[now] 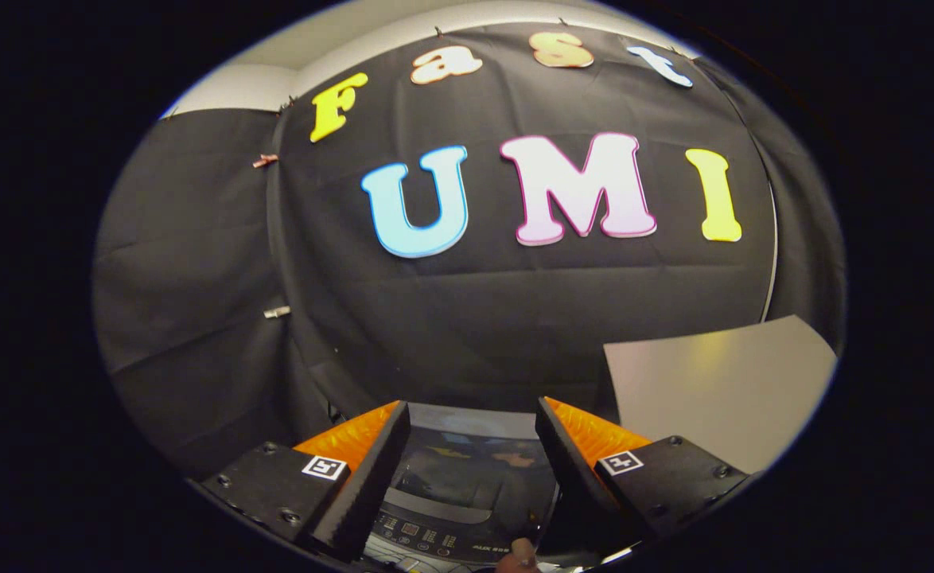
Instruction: Put the clothes into the washing machine and then close the washing machine lid.
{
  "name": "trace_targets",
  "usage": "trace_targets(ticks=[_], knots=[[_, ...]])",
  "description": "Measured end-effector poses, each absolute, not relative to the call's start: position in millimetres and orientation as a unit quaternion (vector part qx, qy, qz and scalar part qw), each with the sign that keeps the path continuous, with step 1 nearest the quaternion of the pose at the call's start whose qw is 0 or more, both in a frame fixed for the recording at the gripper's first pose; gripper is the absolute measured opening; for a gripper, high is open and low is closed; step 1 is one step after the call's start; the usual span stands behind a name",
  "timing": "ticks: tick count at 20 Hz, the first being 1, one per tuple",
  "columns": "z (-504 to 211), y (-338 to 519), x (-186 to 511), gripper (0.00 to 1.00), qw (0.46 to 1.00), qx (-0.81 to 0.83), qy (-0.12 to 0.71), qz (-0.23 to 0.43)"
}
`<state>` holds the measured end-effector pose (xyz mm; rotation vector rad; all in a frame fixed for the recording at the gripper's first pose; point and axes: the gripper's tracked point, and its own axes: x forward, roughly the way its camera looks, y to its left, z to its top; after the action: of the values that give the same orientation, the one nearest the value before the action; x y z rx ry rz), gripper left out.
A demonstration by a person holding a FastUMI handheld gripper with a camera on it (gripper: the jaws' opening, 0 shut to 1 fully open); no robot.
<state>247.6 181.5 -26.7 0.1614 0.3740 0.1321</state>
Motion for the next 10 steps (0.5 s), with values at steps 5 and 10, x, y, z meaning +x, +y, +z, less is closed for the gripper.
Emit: trace_targets(ticks=[5,10], knots=[[22,152,210,0.99,0.987,0.051,0.127,0.079],[60,108,168,0.98,0.994,0.033,0.075,0.071]])
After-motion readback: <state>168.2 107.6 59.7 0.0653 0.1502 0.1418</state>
